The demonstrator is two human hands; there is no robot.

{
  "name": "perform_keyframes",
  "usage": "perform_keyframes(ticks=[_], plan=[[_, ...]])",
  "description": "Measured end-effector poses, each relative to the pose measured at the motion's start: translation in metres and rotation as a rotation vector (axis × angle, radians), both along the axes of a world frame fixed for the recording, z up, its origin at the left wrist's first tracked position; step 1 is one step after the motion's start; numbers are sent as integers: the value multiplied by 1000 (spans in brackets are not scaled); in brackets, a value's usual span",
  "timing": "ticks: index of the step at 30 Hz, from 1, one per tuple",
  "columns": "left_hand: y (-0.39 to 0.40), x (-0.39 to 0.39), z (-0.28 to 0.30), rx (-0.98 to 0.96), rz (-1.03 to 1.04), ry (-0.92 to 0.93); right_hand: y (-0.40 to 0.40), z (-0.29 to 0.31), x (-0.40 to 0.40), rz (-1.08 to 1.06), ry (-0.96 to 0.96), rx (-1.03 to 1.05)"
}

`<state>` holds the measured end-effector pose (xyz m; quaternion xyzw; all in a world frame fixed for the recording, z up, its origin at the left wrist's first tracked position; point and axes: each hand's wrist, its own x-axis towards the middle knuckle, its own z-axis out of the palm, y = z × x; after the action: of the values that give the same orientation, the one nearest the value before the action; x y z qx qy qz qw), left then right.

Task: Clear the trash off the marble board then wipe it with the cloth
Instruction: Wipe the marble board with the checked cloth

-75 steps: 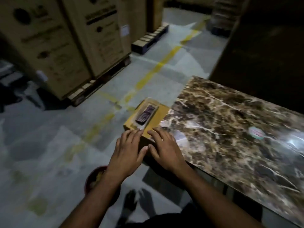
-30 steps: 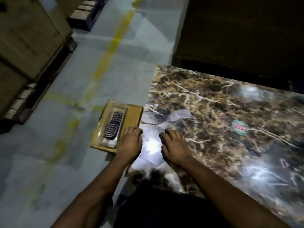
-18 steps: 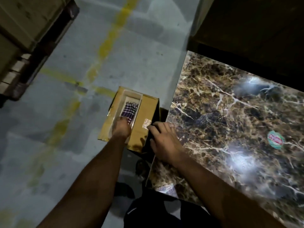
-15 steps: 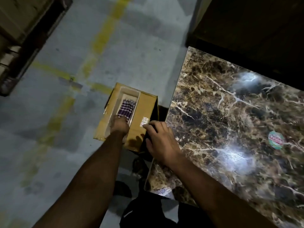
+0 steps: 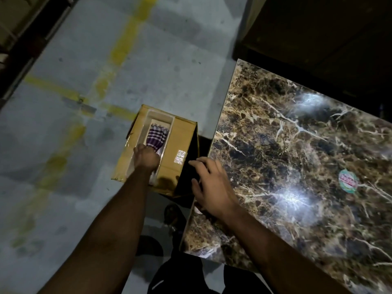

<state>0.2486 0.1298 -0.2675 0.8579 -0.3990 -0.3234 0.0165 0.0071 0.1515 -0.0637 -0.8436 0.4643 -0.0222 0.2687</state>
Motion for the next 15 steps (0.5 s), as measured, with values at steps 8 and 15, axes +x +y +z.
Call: perform_keyframes(ticks=[8, 15], plan=[[24, -48, 138, -417, 30, 97, -10, 16, -11, -123, -141, 31], [40, -137, 250, -743, 204, 627, -22, 39, -71, -296, -439, 70]])
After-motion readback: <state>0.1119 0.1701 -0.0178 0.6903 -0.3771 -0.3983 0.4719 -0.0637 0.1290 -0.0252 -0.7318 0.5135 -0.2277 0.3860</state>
